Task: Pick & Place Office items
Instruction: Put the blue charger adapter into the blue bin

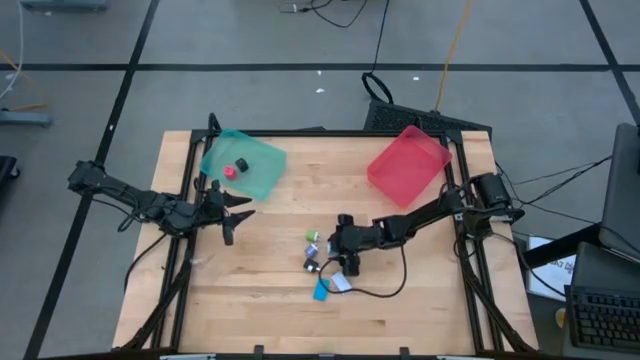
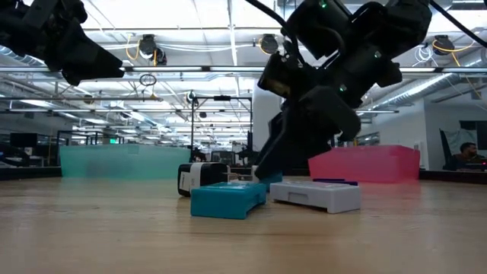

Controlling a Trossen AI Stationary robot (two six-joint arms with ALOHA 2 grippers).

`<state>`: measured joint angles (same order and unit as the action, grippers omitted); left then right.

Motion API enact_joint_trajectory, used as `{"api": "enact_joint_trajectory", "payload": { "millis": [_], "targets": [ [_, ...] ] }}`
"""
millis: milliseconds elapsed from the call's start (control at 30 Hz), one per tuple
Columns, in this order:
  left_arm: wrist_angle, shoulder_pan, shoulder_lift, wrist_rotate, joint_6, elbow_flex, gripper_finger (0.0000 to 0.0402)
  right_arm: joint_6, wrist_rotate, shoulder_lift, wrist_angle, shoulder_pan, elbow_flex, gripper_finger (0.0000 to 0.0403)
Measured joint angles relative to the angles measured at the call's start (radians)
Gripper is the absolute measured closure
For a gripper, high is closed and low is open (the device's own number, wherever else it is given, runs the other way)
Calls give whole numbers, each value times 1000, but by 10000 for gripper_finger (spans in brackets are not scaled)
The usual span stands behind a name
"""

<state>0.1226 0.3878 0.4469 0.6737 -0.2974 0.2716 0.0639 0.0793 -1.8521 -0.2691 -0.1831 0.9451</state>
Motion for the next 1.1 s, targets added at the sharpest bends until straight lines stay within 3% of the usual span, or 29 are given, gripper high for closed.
{"api": "enact_joint_trajectory", "payload": {
  "millis": [433,567,833,967,1100],
  "targets": [
    [-28,0,0,0,-112,0,248,-23,-2,2,42,1,2,285],
    [-32,0,0,4,-132,0,241,-68,15,31,76,1,1,287],
    [-31,0,0,6,-129,0,218,-91,195,278,243,1,-6,287],
    [-31,0,0,9,-123,0,209,-126,208,392,123,7,-92,287],
    [-62,-13,22,25,-151,0,202,-129,207,458,-123,32,-226,287]
  ]
}}
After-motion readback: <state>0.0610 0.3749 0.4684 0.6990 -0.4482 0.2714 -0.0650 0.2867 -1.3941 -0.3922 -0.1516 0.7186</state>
